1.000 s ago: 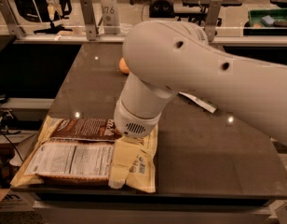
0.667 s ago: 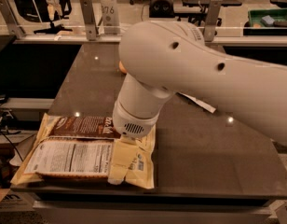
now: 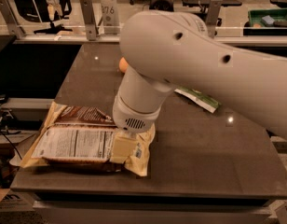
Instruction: Pick brown chip bag
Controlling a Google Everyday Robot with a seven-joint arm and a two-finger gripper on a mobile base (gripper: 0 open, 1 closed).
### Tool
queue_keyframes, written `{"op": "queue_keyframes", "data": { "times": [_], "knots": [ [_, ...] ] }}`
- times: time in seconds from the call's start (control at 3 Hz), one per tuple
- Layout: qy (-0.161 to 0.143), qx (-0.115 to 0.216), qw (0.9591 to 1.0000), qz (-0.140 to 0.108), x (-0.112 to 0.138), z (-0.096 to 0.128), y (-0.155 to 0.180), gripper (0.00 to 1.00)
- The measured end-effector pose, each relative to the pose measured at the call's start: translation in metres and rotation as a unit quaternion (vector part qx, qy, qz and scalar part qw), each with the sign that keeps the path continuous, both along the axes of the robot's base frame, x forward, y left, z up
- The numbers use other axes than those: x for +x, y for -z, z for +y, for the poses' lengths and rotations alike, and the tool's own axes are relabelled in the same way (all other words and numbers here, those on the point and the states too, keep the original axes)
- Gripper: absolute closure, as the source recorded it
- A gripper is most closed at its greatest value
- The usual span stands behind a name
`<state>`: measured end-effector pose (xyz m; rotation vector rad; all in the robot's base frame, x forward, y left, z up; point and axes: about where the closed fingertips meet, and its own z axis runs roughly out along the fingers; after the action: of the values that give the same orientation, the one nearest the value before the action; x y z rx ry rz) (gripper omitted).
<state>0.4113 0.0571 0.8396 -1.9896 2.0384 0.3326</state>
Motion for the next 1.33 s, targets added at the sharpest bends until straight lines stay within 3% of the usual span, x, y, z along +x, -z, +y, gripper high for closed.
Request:
{"op": "queue_keyframes", "data": {
  "times": [0.33, 0.67, 1.33],
  "knots": [
    [-0.001, 0.007, 0.9999, -0.008, 0.005, -0.006, -0.017, 0.87],
    [-0.004, 0.011, 0.9996, -0.026, 0.014, -0.014, -0.042, 1.0],
    [-0.014, 0.025, 0.9978, -0.06, 0.034, -0.027, -0.098, 1.0]
  ]
}}
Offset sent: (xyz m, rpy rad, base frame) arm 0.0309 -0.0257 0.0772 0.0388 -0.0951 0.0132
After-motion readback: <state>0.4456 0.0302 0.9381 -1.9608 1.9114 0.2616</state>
